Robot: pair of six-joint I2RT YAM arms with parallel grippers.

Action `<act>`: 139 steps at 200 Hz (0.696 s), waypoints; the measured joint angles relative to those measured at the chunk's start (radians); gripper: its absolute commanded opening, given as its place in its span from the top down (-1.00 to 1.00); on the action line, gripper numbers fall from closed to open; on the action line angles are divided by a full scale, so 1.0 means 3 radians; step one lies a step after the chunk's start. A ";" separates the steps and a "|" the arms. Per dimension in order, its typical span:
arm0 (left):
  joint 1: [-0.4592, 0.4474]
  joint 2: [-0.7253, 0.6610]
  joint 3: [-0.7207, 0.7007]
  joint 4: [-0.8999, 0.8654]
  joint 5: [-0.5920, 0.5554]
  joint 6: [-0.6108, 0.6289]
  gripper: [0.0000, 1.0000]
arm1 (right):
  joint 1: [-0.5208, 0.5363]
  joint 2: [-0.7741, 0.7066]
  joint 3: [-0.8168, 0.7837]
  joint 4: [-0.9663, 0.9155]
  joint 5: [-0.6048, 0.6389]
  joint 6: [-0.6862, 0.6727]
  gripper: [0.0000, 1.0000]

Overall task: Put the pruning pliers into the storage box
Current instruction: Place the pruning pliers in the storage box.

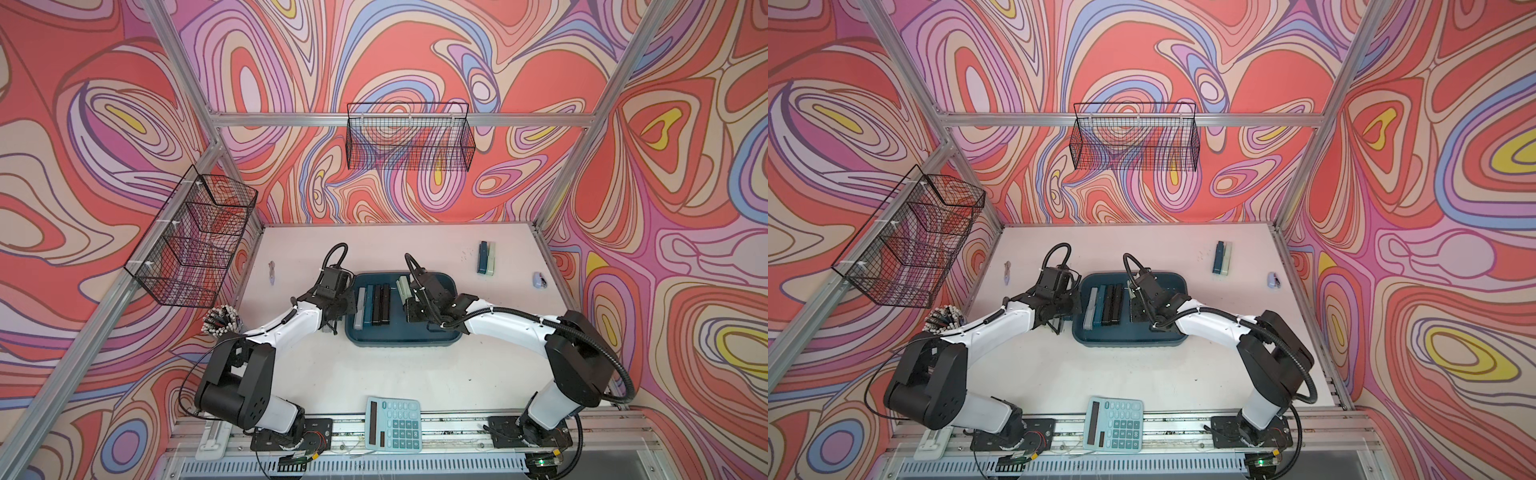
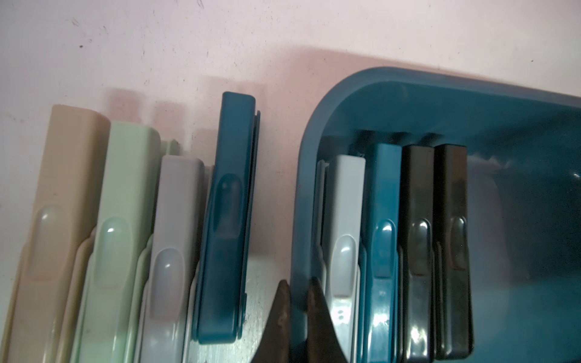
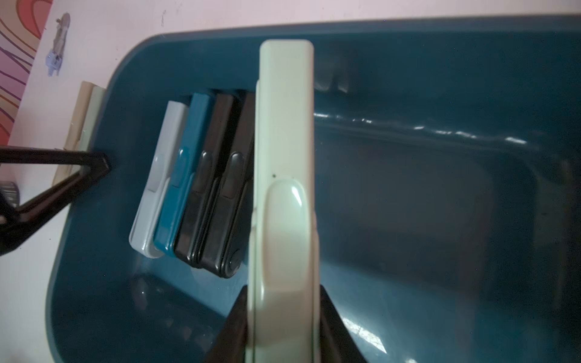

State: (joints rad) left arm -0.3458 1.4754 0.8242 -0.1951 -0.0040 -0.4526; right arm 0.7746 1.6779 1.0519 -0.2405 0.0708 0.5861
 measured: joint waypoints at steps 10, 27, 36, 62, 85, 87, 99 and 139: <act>-0.0001 -0.0005 -0.0005 0.0003 0.0000 -0.0005 0.89 | 0.0005 0.0064 -0.0001 0.0056 -0.0011 0.0017 0.45; 0.0000 -0.0006 -0.0005 0.0004 0.0000 -0.0014 0.89 | 0.0008 0.0155 -0.0003 0.0155 -0.0033 0.0053 0.45; -0.0001 -0.0006 -0.0005 0.0004 0.0000 -0.0015 0.89 | 0.0008 0.0203 -0.0005 0.0210 -0.0042 0.0081 0.45; -0.0001 -0.0006 -0.0005 0.0004 0.0001 -0.0014 0.89 | 0.0008 0.0354 -0.0013 0.0367 -0.0055 0.0177 0.45; -0.0001 -0.0006 -0.0005 0.0004 0.0001 -0.0014 0.89 | 0.0011 0.0493 -0.0015 0.0488 -0.0074 0.0264 0.45; -0.0001 -0.0006 -0.0005 0.0004 0.0001 -0.0014 0.89 | 0.0011 0.0500 -0.0015 0.0493 -0.0076 0.0270 0.45; -0.0001 -0.0006 -0.0005 0.0004 0.0001 -0.0013 0.89 | 0.0013 0.0549 -0.0015 0.0520 -0.0092 0.0301 0.44; -0.0001 -0.0006 -0.0005 0.0004 0.0001 -0.0013 0.89 | 0.0013 0.0619 -0.0014 0.0576 -0.0114 0.0359 0.39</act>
State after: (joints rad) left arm -0.3462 1.4734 0.8227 -0.1940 -0.0036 -0.4564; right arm 0.7784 1.8637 1.0477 -0.0677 0.0364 0.6937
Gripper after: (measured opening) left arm 0.073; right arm 0.306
